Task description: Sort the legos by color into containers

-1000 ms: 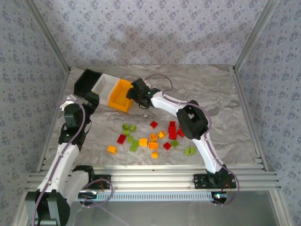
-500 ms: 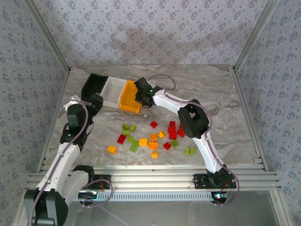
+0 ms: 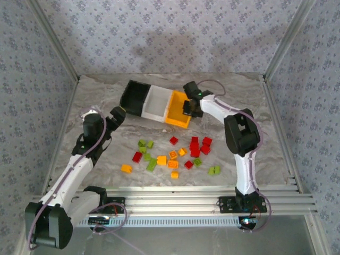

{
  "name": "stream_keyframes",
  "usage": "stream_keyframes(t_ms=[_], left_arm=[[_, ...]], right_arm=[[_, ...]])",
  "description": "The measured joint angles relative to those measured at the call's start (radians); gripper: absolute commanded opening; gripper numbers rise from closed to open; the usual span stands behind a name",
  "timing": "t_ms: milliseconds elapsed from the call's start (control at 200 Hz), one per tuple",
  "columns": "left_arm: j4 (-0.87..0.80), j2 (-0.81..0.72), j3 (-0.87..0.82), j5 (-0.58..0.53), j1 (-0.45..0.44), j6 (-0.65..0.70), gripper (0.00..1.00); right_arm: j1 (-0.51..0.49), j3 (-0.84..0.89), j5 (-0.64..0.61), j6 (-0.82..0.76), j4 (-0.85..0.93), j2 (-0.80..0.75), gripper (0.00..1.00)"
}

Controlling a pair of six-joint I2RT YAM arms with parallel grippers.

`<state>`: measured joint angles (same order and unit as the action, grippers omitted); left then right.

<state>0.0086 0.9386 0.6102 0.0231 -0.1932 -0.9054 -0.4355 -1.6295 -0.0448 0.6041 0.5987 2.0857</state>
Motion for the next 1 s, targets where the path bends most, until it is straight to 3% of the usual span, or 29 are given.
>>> stream_keyframes(t_ms=[340,620,1004], left_arm=[[-0.043,0.000,0.005,0.068,-0.027,0.026,1.00],[-0.062,-0.002,0.005,0.074,-0.048,0.045,1.00],[-0.064,-0.002,0.005,0.074,-0.085,0.072,1.00]], right_arm=[[0.122,0.103,0.064,-0.302,0.101,-0.098,0.00],[0.137,0.171,0.060,-0.386,0.028,-0.132,0.04],[0.132,0.221,0.054,-0.380,-0.056,-0.201,0.54]])
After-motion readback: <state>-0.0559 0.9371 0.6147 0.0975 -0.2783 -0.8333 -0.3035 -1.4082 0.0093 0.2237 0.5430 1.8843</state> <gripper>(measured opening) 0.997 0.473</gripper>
